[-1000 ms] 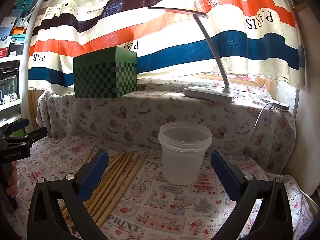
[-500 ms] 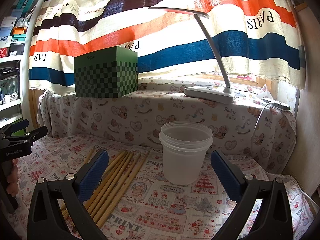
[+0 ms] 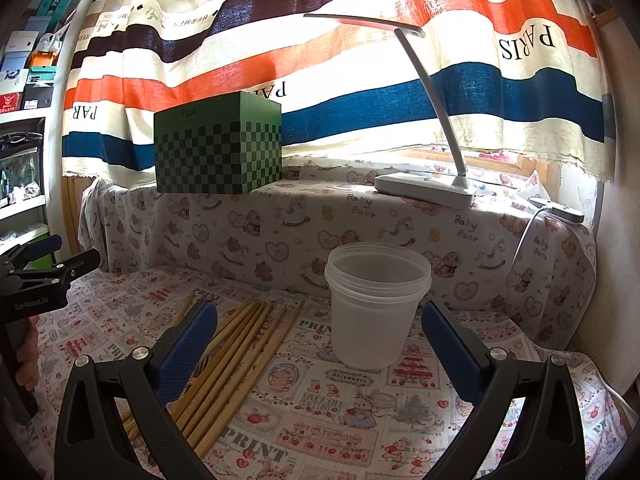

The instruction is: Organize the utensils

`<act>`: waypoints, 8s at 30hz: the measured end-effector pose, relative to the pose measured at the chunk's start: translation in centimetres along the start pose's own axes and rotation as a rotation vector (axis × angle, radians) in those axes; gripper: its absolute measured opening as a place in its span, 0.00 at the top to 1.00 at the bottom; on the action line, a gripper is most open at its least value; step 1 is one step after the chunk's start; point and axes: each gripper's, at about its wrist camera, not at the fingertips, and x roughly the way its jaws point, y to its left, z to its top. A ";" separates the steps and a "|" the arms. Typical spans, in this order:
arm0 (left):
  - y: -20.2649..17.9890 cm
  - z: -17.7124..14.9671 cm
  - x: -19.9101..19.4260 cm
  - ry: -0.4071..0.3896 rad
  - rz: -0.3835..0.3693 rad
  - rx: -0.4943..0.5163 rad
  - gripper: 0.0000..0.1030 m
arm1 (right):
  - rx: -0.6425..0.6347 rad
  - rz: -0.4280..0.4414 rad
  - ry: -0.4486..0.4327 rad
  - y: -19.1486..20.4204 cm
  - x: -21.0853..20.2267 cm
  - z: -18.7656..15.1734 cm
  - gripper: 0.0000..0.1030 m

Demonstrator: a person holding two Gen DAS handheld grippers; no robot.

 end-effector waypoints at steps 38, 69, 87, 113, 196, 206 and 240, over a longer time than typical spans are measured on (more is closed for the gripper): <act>-0.1 -0.1 0.3 0.009 -0.002 0.003 0.00 | 0.001 0.005 0.007 0.0 0.2 0.0 0.00; -0.1 -0.2 0.4 0.011 -0.002 0.002 0.00 | 0.000 0.001 0.010 -0.1 0.2 0.0 0.00; -0.1 -0.2 0.4 0.012 -0.002 0.001 0.00 | -0.004 0.004 0.017 0.0 0.3 0.0 0.00; 0.5 0.0 0.5 0.001 -0.001 -0.032 0.00 | 0.123 -0.017 0.520 3.3 5.0 -1.1 0.40; 0.5 0.0 0.6 0.017 0.030 -0.027 0.00 | 0.355 -0.049 0.108 -1.6 -0.3 1.6 0.93; 1.4 1.5 2.1 0.134 0.083 -0.110 0.33 | 0.353 0.012 0.181 -1.1 1.1 0.6 0.93; -10.5 7.1 13.8 0.559 -0.118 0.021 0.94 | 0.371 0.048 0.204 -1.5 1.4 0.7 0.93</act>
